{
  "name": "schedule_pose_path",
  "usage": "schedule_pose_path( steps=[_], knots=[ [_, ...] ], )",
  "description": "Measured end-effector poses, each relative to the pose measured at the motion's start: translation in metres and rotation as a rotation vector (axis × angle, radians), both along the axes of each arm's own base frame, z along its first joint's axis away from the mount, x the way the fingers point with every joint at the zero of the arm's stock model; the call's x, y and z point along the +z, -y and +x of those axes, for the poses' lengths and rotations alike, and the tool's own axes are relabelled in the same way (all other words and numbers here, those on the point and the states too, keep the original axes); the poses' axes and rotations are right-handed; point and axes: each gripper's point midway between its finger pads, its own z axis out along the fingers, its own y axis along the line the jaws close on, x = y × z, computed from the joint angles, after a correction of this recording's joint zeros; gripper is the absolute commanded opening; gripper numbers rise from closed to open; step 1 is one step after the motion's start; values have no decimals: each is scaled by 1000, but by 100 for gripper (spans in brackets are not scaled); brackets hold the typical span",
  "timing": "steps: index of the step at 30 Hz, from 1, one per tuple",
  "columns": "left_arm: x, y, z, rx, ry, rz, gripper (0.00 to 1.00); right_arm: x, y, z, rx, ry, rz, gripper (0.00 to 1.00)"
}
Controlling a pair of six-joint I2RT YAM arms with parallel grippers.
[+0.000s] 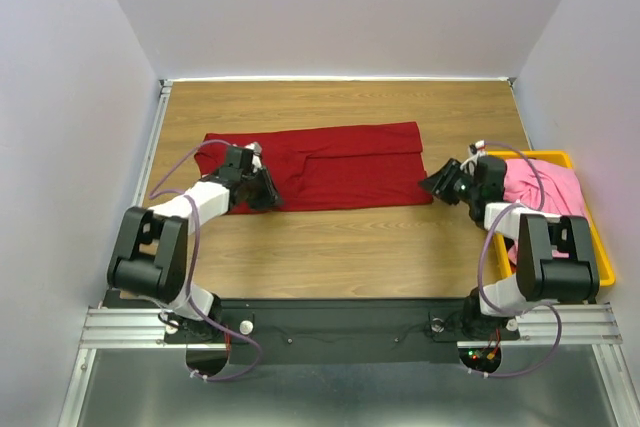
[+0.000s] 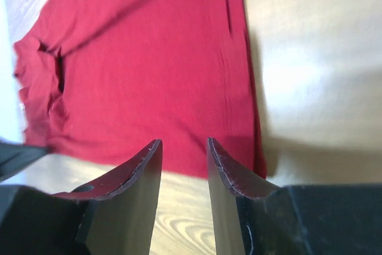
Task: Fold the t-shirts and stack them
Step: Fold the tshirt
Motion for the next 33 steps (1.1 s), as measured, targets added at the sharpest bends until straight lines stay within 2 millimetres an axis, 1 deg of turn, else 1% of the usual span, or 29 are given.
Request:
schedule_pose_path(
  steps=[1,2,3,4,6,7,9,10,12,13,14,15,18,20,22,23,31,33],
  knots=[
    [6,-5,1,19,12,23,34,8,3,5,1,10,-26,45],
    [16,-12,5,46,32,48,44,16,5,12,2,19,-59,47],
    [26,-18,10,69,57,66,51,24,8,18,1,31,-87,50],
    [38,-25,17,106,89,94,63,29,10,22,1,36,-112,52],
    [52,-39,31,161,134,125,71,39,8,30,6,42,-165,54],
    [57,-50,39,201,153,145,73,41,2,32,21,33,-212,56],
    [57,-63,46,248,159,172,73,43,-14,33,60,20,-277,57],
    [53,-71,49,273,151,193,73,42,-24,34,85,12,-320,57],
    [39,-82,53,303,112,232,73,38,-38,33,122,-8,-379,57],
    [35,-83,54,306,103,242,72,35,-44,34,142,-22,-407,57],
    [27,-84,56,306,81,255,71,31,-48,34,154,-39,-435,57],
    [20,-85,59,308,63,270,71,27,-48,34,164,-59,-462,57],
    [7,-86,66,307,31,298,70,8,-46,32,179,-128,-517,57],
    [0,-88,76,309,20,321,70,-12,-43,23,196,-203,-552,57],
    [-6,-90,87,310,14,342,70,-28,-39,12,210,-272,-577,57],
    [-7,-91,90,312,12,348,70,-32,-38,9,213,-289,-585,57],
    [-9,-104,137,314,42,390,70,-35,-45,-2,242,-321,-594,57],
    [-6,-107,158,302,60,406,71,-35,-51,-8,265,-330,-599,57]
  ],
)
